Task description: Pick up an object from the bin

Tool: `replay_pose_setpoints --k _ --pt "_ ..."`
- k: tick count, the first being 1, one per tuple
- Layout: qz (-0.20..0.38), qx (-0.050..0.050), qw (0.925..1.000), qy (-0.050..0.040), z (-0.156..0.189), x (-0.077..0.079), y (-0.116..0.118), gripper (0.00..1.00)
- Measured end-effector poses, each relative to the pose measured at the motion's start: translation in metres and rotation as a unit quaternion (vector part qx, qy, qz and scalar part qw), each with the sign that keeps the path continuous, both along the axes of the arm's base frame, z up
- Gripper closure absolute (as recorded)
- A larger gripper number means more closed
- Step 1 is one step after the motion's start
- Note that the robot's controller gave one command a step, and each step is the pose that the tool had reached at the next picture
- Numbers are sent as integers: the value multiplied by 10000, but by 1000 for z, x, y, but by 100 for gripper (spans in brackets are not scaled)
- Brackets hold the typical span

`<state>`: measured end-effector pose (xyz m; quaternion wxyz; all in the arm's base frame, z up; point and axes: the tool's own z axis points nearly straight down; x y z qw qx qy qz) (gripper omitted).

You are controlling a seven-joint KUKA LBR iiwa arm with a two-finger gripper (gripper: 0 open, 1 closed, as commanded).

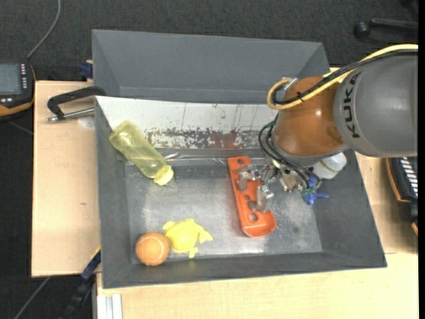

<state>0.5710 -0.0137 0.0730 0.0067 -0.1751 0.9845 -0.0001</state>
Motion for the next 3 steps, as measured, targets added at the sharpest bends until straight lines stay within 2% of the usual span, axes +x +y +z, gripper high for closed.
replay_pose_setpoints --k 1,2,3 --pt "0 0 10000 0 0 0 0 100" --pt "112 3 9999 -5 7 7 -2 100" --pt "217 4 9998 -20 29 13 -8 100"
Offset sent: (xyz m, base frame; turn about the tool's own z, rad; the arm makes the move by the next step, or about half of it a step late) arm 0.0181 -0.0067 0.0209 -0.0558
